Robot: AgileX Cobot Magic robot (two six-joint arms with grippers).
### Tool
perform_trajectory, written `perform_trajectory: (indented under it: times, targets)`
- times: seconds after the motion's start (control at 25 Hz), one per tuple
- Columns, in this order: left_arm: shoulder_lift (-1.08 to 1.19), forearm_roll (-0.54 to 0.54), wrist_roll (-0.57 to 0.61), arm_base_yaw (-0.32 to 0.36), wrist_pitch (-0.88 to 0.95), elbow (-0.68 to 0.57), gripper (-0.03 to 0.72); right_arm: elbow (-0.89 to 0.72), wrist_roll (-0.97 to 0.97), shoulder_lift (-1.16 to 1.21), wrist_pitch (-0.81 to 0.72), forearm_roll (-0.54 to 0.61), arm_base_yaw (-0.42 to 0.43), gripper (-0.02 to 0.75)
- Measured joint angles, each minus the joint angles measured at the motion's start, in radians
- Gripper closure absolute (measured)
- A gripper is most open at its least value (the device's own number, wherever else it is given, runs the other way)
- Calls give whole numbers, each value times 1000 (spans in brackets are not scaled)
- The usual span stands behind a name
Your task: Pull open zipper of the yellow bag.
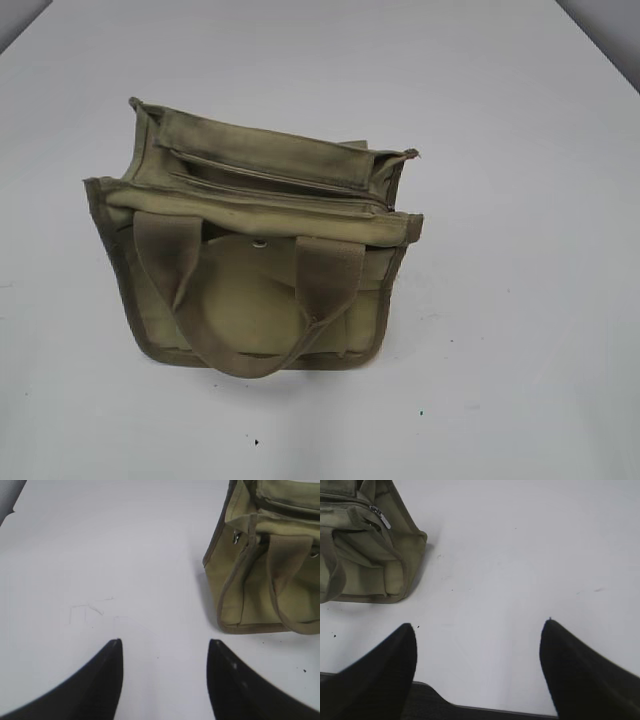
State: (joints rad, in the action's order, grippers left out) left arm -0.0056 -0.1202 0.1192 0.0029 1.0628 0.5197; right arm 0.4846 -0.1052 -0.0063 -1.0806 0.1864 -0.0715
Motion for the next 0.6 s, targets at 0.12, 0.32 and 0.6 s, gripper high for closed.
perform_trajectory:
  times: [0.12, 0.32, 0.6]
  targets:
    - [0, 0, 0, 0, 0, 0, 270, 0, 0, 0, 1, 3, 0, 145]
    - [0, 0, -1, 0, 0, 0, 270, 0, 0, 0, 2, 3, 0, 145]
    - [0, 0, -1, 0, 0, 0, 270, 0, 0, 0, 2, 3, 0, 145]
